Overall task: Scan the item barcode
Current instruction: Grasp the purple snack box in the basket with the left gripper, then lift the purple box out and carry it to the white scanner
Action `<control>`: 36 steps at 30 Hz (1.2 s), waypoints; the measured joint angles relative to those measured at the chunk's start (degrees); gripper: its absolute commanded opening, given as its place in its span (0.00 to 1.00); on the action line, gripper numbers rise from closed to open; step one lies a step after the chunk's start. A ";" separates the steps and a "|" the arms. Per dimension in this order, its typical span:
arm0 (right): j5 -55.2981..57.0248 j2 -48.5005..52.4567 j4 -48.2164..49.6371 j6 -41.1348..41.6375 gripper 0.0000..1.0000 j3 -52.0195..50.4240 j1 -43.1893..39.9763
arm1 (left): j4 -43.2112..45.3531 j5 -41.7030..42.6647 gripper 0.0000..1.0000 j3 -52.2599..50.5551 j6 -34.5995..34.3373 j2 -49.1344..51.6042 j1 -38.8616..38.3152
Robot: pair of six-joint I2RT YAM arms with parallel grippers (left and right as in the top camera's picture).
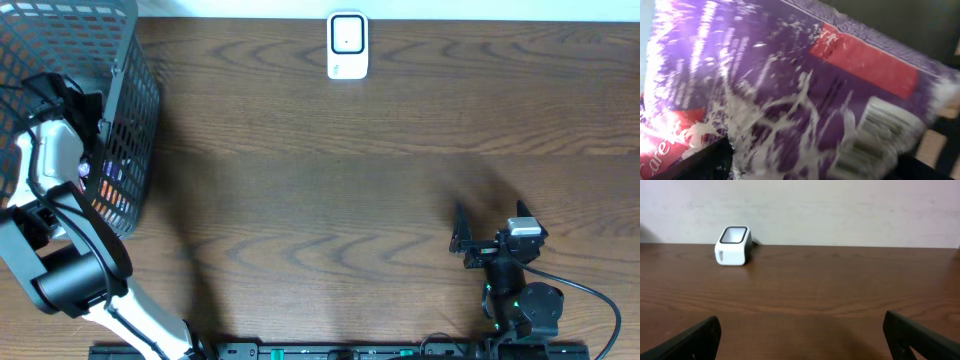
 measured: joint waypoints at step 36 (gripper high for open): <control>0.00 0.00 0.00 0.02 0.99 0.00 0.00 | 20.81 2.05 0.07 2.36 -24.04 -36.72 -1.40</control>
